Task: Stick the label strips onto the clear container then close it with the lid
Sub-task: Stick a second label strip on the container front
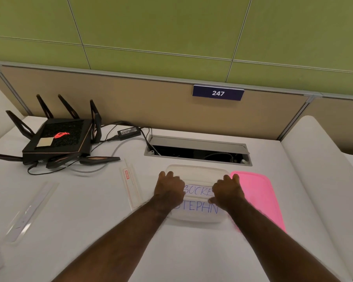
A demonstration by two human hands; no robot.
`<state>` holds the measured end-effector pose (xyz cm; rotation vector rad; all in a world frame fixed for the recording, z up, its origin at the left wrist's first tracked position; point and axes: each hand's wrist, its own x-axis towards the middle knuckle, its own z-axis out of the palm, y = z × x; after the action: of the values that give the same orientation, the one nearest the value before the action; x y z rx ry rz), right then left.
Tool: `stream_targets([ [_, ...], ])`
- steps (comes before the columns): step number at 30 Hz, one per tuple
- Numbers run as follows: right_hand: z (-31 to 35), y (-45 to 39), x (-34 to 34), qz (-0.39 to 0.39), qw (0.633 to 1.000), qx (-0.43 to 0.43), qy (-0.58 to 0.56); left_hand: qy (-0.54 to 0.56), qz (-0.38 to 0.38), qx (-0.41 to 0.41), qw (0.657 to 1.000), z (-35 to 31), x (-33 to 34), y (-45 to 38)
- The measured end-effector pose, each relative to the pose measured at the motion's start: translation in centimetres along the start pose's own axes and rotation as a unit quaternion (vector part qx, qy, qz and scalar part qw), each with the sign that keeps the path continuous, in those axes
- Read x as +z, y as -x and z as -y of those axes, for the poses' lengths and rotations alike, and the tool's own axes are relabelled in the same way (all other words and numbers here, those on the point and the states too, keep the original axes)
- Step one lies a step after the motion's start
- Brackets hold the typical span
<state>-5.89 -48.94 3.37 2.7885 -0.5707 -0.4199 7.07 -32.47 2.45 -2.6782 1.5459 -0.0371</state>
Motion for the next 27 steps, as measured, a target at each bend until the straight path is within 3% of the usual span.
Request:
stream_targets([
  [4,1.0,-1.0,-2.7,-0.089,0.993,-0.016,-0.07,0.075,-0.138,-0.096,0.983,2.5,-1.0,1.5],
  [7,3.1,-2.1,-4.7,-0.143,0.982,-0.047,-0.115,0.123,-0.182,-0.198,0.955,5.0,-0.9,3.4],
  [10,6.1,-3.1,-6.1,-0.174,0.967,-0.098,-0.159,0.15,-0.16,-0.3,0.929,7.2,0.1,5.4],
  [14,9.9,-4.1,-5.8,-0.178,0.95,-0.149,-0.207,0.228,-0.06,-0.374,0.897,7.2,2.0,7.3],
  [16,12.0,-4.5,-5.5,-0.156,0.948,-0.178,-0.213,0.303,-0.026,-0.382,0.873,6.9,2.9,7.7],
  [18,20.0,-7.0,-6.9,-0.124,0.949,-0.23,-0.176,0.382,0.003,-0.414,0.826,11.6,4.9,10.1],
  [23,22.8,-7.1,-5.7,0.02,0.972,-0.179,-0.148,0.529,0.056,-0.391,0.751,9.5,5.1,9.2],
  [27,22.6,-6.7,-5.8,0.079,0.96,-0.143,-0.227,0.597,0.046,-0.407,0.689,8.6,4.4,8.8],
])
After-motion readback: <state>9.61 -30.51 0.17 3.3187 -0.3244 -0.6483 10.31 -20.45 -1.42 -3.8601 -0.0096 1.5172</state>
